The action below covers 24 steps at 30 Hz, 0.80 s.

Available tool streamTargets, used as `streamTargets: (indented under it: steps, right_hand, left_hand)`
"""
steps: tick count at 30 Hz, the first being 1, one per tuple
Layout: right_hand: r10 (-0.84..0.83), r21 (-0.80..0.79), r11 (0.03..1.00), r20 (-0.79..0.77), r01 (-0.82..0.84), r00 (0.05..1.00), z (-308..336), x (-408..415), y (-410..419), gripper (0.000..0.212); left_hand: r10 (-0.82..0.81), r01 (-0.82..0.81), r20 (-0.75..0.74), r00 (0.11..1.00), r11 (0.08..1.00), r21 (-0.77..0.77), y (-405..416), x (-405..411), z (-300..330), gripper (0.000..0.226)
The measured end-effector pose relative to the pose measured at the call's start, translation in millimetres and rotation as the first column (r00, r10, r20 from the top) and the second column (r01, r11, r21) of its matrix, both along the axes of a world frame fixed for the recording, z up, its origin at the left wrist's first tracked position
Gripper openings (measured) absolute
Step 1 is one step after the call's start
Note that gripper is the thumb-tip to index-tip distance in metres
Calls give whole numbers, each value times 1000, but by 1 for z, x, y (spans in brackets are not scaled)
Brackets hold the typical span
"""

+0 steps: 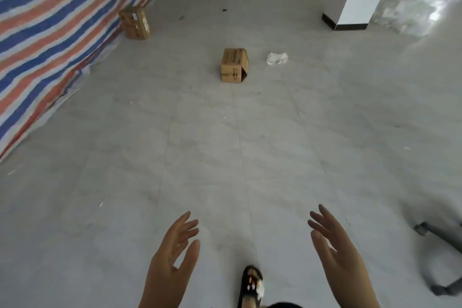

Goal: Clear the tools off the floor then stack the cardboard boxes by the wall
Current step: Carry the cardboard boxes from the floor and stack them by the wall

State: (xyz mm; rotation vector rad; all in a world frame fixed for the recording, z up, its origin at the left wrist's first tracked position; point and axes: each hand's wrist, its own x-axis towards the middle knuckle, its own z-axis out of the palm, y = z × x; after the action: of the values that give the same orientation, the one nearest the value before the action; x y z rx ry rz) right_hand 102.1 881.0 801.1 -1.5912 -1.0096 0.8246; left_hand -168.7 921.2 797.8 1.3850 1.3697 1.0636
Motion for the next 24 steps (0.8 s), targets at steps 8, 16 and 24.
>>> streamTargets:
  steps: [8, 16, 24]
  right_hand:
    - [110, -52, 993, 4, -109, 994, -8, 71, 201, 48]
    - [85, -46, 995, 8, -84, 996, -27, 109, 434, 51]
    - [65, -11, 998, -5, -65, 998, -8, 156, 648, 49]
  left_hand:
    - [57, -57, -6, 998, 998, 16, 188, 66, 0, 44]
    - [71, -71, -15, 997, 998, 3, 431, 103, -19, 43]
    - [-12, 12, -18, 1000, 1000, 12, 665, 159, 2, 44]
